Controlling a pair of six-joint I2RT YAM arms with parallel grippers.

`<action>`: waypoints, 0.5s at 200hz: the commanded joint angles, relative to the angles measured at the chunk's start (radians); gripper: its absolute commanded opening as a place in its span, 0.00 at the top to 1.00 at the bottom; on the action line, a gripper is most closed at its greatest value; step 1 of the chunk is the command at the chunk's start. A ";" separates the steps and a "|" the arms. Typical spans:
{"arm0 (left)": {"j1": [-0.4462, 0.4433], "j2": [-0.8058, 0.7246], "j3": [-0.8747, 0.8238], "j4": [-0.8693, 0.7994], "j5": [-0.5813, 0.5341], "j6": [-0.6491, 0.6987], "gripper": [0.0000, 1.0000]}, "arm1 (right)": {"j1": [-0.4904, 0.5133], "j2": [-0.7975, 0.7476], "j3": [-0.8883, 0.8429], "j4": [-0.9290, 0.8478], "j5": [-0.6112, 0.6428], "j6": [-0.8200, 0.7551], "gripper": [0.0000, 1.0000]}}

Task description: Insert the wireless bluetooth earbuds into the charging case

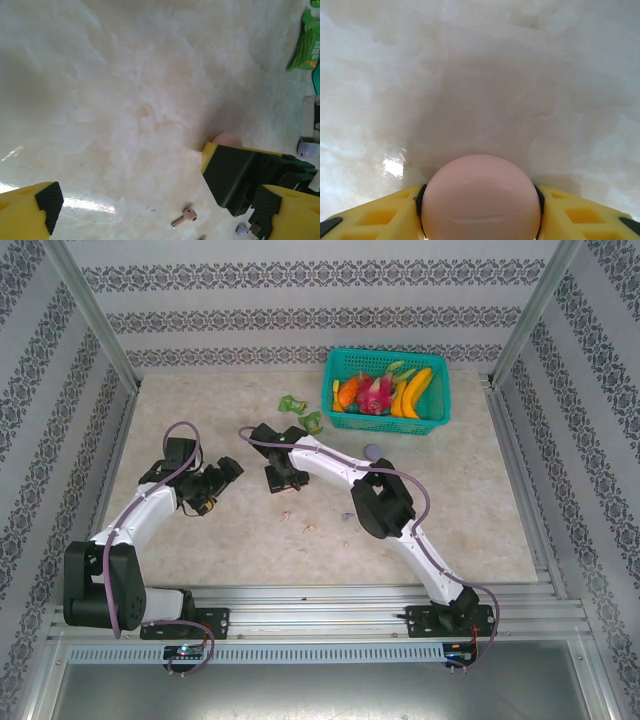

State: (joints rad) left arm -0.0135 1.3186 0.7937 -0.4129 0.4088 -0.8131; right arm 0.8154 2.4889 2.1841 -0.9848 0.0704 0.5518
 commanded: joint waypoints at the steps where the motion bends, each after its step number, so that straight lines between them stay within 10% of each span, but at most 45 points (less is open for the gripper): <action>1: -0.009 -0.043 -0.050 0.099 0.022 0.000 0.00 | -0.030 -0.027 -0.052 0.006 0.054 0.022 0.49; 100: -0.076 -0.055 -0.155 0.431 0.048 -0.046 0.00 | -0.089 -0.185 -0.174 0.099 0.008 0.170 0.50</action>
State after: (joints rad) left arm -0.0509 1.2713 0.6800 -0.1879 0.4332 -0.8471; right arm 0.7448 2.3764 2.0197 -0.9035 0.0738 0.6510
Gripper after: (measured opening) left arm 0.998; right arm 0.506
